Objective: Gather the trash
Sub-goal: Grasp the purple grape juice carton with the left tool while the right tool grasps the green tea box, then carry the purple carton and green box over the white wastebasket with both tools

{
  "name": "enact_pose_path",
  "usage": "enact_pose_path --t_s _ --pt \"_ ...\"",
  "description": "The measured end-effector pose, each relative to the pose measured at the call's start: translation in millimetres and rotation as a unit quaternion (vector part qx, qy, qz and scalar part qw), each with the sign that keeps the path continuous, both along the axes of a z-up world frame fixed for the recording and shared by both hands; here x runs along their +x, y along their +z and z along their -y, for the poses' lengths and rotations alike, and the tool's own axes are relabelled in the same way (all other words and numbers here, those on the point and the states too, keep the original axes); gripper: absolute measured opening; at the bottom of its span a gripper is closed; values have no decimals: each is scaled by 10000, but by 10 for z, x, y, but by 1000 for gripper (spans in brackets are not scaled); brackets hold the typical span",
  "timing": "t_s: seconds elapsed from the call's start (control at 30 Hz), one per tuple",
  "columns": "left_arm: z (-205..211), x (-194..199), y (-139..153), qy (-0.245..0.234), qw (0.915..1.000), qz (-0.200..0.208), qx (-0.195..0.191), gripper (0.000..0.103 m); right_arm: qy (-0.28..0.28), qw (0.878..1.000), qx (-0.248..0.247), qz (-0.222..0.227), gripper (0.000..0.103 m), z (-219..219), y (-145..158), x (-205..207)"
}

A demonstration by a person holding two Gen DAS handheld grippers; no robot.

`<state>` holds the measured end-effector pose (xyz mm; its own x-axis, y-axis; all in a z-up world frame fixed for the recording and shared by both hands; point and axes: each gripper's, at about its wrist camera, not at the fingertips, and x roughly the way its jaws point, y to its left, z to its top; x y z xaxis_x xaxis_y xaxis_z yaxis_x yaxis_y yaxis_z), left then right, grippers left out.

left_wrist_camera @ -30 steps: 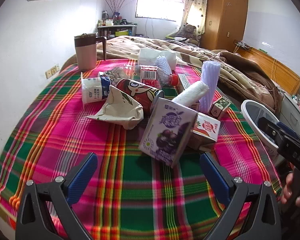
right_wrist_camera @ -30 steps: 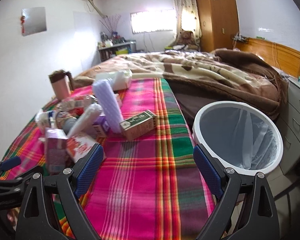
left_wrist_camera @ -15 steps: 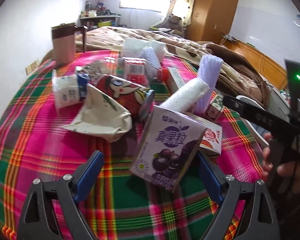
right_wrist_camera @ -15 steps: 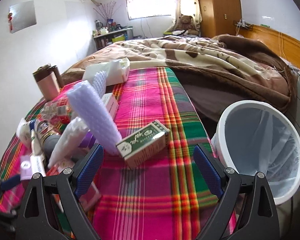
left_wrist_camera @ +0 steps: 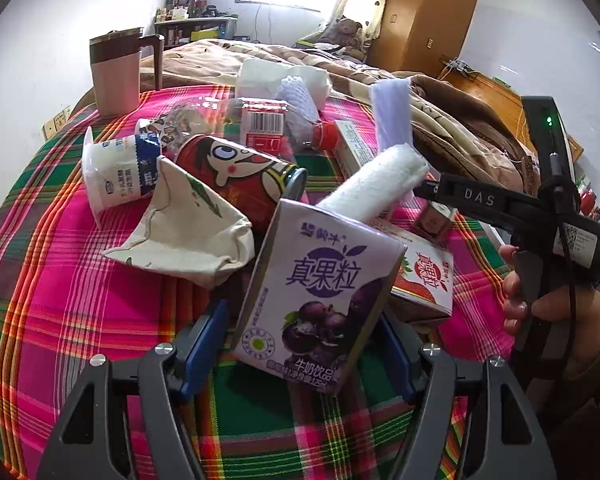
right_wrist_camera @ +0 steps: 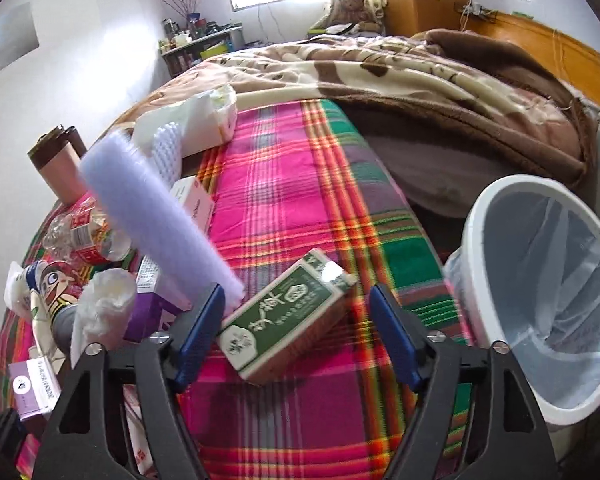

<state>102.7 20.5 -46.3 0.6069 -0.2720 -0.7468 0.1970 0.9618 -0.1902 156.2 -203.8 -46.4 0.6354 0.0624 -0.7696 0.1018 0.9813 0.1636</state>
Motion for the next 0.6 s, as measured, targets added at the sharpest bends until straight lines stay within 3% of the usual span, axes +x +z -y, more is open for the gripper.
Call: enact_pose_path --t_s 0.13,0.3,0.47,0.6 --pt "-4 -9 -4 27 10000 -35 -25 67 96 9999 -15 -59 60 -25 -11 -44" --pt "-42 12 -6 118 9999 -80 -96 65 181 9998 2 -50 54 -13 17 -168" --pt "-33 0 -5 157 9998 -75 -74 65 280 9994 -172 72 36 -20 4 -336" --pt "-38 -7 5 189 9997 -84 -104 64 299 9993 -137 162 35 18 17 -356"
